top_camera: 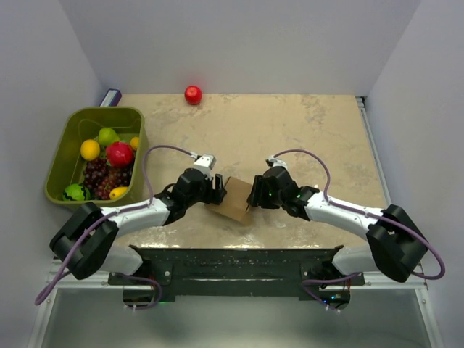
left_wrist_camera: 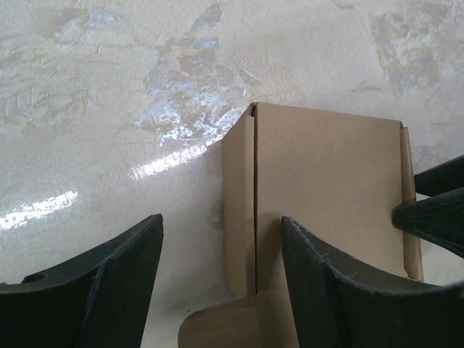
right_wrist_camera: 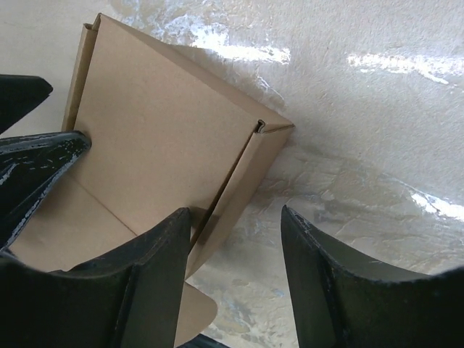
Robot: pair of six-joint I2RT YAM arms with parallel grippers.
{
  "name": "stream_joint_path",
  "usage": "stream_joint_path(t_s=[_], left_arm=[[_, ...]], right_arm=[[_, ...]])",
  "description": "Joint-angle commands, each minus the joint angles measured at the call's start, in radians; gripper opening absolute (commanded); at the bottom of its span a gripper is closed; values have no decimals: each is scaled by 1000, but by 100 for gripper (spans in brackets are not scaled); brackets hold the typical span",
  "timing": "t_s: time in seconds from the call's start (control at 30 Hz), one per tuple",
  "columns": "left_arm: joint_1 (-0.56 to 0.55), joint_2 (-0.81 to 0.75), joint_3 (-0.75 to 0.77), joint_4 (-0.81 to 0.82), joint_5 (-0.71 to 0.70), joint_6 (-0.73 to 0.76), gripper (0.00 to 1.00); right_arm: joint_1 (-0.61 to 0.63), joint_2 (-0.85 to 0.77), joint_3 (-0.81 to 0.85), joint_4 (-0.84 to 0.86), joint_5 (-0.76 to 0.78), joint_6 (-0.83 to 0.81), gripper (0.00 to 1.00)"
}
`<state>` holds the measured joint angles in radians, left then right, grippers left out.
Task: Fold the paper box
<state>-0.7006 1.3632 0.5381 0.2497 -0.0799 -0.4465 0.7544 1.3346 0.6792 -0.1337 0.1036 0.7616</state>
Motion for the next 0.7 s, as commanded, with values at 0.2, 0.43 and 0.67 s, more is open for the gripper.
stream_joint_path(t_s=[0.2,0.43,0.67], left_arm=[[7,-67,8,0,8,-15,75],[9,-164,42,-64,-1,-15,88],[33,-220,42,-118,18,-23,94]], right_arm=[[-55,-51,-1,28,-91,4,61],[-75,-46,-7,75,-208,33,64],[-110,8,-59,158,-281,53,59]])
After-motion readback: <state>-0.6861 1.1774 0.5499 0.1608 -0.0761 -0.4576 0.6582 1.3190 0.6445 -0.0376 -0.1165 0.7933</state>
